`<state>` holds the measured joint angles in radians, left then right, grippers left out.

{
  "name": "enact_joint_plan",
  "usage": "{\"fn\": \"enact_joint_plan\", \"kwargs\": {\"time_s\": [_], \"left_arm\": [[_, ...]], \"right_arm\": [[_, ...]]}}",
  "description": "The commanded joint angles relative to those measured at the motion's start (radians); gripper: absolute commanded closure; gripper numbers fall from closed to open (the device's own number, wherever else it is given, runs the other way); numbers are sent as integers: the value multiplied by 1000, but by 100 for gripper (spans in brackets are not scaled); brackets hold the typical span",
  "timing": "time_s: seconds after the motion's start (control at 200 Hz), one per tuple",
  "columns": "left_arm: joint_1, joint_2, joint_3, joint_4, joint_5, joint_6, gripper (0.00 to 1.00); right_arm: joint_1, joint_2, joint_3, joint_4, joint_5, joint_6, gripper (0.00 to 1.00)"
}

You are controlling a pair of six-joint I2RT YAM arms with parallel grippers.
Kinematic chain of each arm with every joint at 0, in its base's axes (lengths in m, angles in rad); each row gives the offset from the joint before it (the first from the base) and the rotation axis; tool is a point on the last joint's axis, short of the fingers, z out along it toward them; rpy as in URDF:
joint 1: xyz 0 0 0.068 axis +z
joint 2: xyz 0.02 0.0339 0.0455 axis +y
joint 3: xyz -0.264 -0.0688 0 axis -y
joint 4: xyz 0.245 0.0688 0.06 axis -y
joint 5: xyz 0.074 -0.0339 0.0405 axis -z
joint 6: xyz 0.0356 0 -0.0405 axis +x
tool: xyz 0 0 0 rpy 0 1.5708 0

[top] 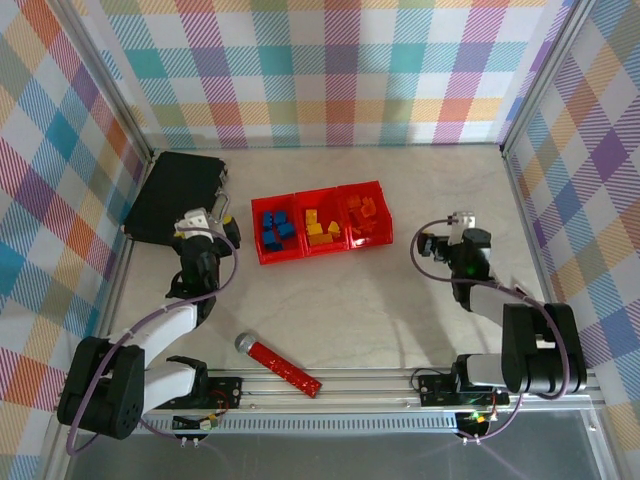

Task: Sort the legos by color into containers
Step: Reset both arms

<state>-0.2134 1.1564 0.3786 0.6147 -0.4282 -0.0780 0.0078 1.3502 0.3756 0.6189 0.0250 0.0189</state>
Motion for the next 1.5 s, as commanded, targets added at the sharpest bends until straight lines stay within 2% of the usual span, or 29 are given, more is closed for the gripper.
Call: {"fn": "enact_joint_plan", "kwargs": {"time_s": [0.0,0.025,0.065,0.115,0.16,0.21,0.285,0.345,0.435,0.56,0.655,0.75,0.805,0.855,0.885,0.905,0.92,0.935,0.95,0.98,1.01,1.04,1.095,1.22,1.5], "left_arm": [[4,65,-22,115,10,29,0],[5,87,-24,138,13,46,0],[4,109,-17,168,12,73,0],[5,125,-1,162,53,104,0],[6,164,3,219,92,138,0],[6,211,22,265,116,190,0],[8,268,89,221,110,207,0],[9,290,121,191,159,214,0],[6,250,119,125,233,188,0],[7,102,32,27,155,110,0],[15,28,-79,100,136,135,0],[68,158,-106,240,180,97,0],[74,242,-91,308,231,142,0],[99,382,-56,351,252,131,0],[113,474,-32,467,268,139,0],[120,441,-15,402,305,135,0],[130,398,4,258,348,128,0],[141,378,20,191,390,133,0],[149,395,18,209,426,138,0],[150,450,-12,387,452,149,0],[156,422,-29,364,465,144,0],[160,396,-31,318,457,140,0],[161,435,-34,399,432,130,0],[151,418,19,263,279,79,0],[136,423,28,252,268,97,0]], "right_arm": [[3,192,-11,309,-36,-14,1],[6,218,-10,370,-39,-19,1],[8,163,13,217,-51,-25,1],[8,199,-10,328,-68,-35,1],[7,170,-8,271,-66,-31,1],[7,190,-6,304,-18,-9,1],[6,185,21,240,55,20,1],[7,180,22,226,53,18,1],[9,182,21,234,53,16,1],[9,181,22,231,52,16,1],[11,184,22,231,54,15,1],[12,184,23,231,56,14,1],[12,184,24,232,58,13,1],[12,184,23,231,58,14,1],[12,181,22,232,58,13,1],[11,183,23,231,58,13,1],[11,184,23,232,59,13,1],[13,183,23,231,59,12,1],[13,182,23,230,59,13,1],[14,184,23,231,59,12,1],[14,183,23,230,60,12,1],[14,182,23,230,60,12,1],[14,181,25,228,61,12,1],[14,183,26,225,57,12,1],[14,183,29,222,56,11,1]]}}
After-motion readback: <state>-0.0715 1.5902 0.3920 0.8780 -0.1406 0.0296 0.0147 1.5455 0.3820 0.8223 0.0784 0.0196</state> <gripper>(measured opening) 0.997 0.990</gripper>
